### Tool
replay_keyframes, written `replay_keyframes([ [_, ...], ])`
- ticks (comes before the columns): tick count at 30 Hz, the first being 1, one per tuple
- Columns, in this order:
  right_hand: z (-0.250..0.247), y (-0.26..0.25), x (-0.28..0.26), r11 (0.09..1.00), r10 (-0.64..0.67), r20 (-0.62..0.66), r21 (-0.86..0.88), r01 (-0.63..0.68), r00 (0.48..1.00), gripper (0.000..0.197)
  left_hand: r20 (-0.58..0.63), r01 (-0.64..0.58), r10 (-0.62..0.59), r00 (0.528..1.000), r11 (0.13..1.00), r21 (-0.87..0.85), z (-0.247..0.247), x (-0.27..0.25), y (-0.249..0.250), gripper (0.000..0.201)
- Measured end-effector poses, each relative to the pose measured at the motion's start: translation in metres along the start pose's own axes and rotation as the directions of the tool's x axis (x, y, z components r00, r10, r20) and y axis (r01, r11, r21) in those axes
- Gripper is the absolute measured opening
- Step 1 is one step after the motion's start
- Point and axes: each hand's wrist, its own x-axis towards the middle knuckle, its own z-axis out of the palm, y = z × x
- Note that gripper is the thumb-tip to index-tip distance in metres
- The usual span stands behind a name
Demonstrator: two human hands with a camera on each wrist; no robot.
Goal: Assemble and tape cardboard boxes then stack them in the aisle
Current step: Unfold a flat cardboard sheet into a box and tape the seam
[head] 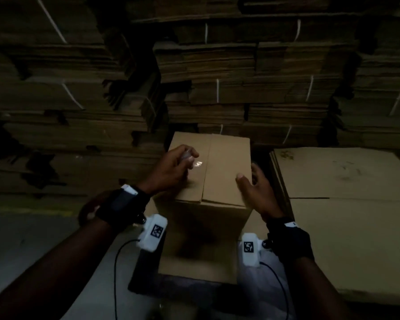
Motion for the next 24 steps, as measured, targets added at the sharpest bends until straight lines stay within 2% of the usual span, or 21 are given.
replay_keyframes([
  [3, 0.003, -0.002, -0.006, 0.987, -0.079, -0.042, -0.141, 0.073, 0.996, 0.065, -0.079, 0.078, -0.084, 0.993, 0.994, -0.08, 0.007, -0.042, -0.006, 0.017],
  [6, 0.012, -0.011, -0.021, 0.919, -0.211, -0.067, -0.354, 0.174, 0.975, 0.063, -0.141, 0.215, -0.244, 0.959, 0.957, -0.192, 0.008, -0.077, -0.013, 0.038],
  [7, 0.017, -0.015, -0.028, 0.898, -0.273, -0.059, -0.372, 0.233, 0.96, 0.06, -0.155, 0.232, -0.27, 0.95, 0.947, -0.223, 0.006, -0.089, -0.017, 0.039],
  [10, 0.043, -0.033, -0.054, 0.852, -0.437, -0.034, -0.336, 0.401, 0.899, 0.057, -0.254, 0.251, -0.281, 0.925, 0.957, -0.144, -0.001, -0.127, -0.028, 0.031],
  [13, 0.082, -0.045, -0.085, 0.839, -0.509, 0.024, -0.208, 0.503, 0.86, 0.048, -0.362, 0.271, -0.278, 0.89, 0.96, -0.072, -0.013, -0.168, -0.045, 0.046],
  [14, 0.098, -0.047, -0.096, 0.835, -0.519, 0.061, -0.176, 0.521, 0.853, 0.045, -0.393, 0.294, -0.302, 0.868, 0.952, -0.083, -0.02, -0.182, -0.051, 0.047],
  [18, 0.17, -0.044, -0.129, 0.866, -0.461, 0.215, -0.102, 0.489, 0.861, 0.039, -0.474, 0.322, -0.346, 0.81, 0.937, -0.135, -0.053, -0.231, -0.078, 0.028],
  [22, 0.253, -0.038, -0.151, 0.886, -0.417, 0.32, -0.068, 0.459, 0.851, 0.036, -0.574, 0.396, -0.391, 0.72, 0.91, -0.123, -0.101, -0.283, -0.119, 0.005],
  [24, 0.295, -0.038, -0.159, 0.897, -0.388, 0.369, -0.06, 0.439, 0.844, 0.035, -0.58, 0.379, -0.42, 0.698, 0.904, -0.198, -0.127, -0.309, -0.141, 0.01],
])
